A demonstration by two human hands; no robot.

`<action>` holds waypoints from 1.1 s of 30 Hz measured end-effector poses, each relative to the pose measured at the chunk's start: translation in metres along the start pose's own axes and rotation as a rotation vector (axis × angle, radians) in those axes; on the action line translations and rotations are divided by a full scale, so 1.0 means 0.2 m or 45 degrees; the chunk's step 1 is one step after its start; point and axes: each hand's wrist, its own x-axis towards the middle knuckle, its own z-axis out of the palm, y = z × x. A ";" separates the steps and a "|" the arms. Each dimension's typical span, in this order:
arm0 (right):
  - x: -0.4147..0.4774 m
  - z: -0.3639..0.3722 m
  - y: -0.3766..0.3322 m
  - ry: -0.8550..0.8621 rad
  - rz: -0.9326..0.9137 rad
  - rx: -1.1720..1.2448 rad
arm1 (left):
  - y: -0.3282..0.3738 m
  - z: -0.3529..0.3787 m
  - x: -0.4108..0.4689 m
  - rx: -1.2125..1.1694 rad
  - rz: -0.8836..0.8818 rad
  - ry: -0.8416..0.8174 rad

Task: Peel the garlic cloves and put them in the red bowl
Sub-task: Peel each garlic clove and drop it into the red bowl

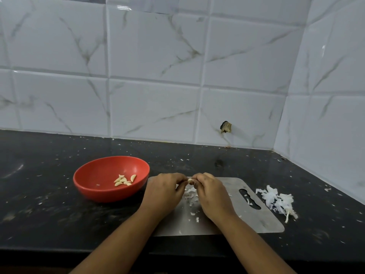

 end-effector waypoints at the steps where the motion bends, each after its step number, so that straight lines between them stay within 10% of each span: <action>1: 0.00 0.00 0.00 0.002 0.000 0.009 | 0.00 0.00 0.00 0.006 0.000 -0.005; 33: 0.00 -0.04 -0.02 -0.074 0.160 0.452 | 0.01 0.00 0.00 -0.229 -0.092 -0.019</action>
